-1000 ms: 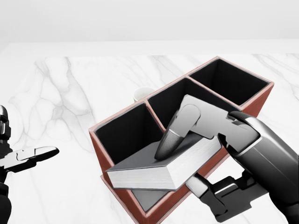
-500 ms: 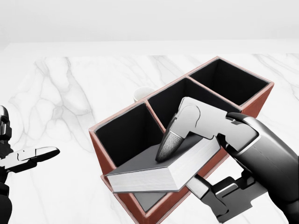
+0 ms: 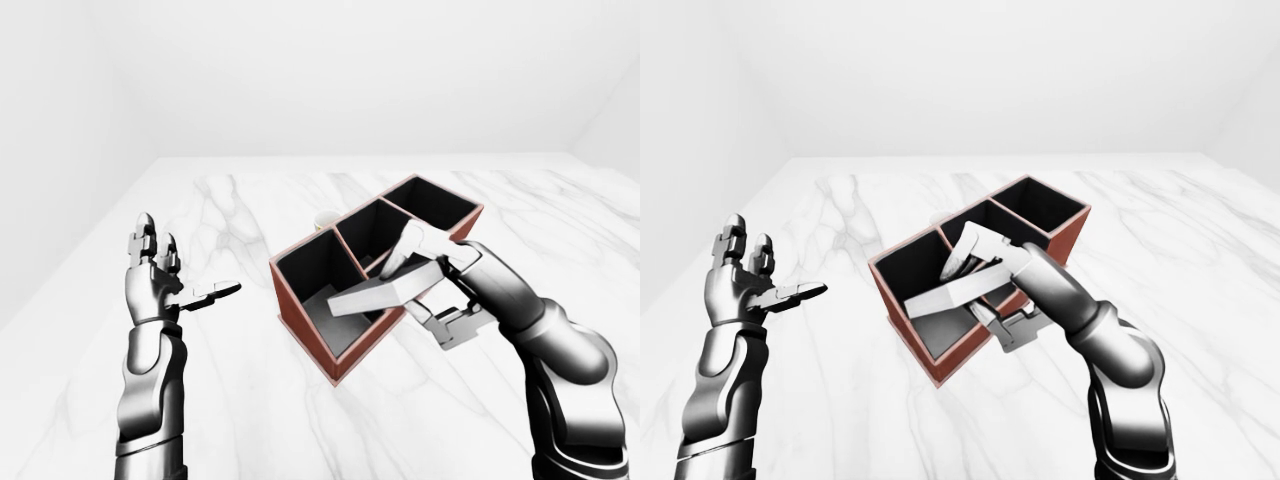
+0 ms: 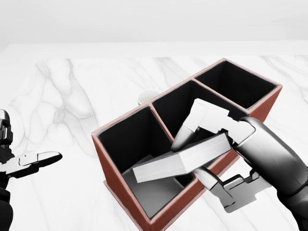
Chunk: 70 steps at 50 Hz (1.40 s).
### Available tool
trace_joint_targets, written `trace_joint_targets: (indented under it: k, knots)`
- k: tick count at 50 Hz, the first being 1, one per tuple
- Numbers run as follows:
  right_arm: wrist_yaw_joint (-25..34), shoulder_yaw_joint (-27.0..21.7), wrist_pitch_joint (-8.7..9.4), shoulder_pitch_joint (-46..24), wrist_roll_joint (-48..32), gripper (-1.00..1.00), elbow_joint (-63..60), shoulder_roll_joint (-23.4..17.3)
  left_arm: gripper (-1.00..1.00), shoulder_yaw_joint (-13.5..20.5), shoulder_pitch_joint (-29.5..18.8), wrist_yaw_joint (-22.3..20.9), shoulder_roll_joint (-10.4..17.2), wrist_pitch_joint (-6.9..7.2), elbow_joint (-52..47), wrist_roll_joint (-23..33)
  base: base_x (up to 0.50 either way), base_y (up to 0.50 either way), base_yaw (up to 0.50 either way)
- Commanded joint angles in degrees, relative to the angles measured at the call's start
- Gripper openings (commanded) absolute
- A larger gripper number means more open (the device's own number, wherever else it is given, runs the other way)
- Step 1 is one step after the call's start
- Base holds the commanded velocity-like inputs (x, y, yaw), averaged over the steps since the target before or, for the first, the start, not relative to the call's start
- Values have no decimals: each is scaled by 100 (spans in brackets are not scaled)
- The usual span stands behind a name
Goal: Pick up the book and place it in the left compartment of the caddy.
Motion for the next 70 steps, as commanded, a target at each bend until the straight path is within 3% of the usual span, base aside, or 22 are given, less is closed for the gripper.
trace_joint_targets:
  k: [1, 51, 70]
  knots:
    - [0, 43, 0, 12, -114, -100, 143, 51, 100, 2, 9, -4, -2, 0, -8, -1, 0, 0, 0]
    - [0, 672, 0, -214, -1068, -100, 220, -20, 100, 26, 14, -3, 4, 0, -31, -22, 0, 0, 0]
    - [0, 802, 0, -176, -1901, -100, 664, 121, 100, 14, -8, 10, 14, 0, 25, -17, 0, 0, 0]
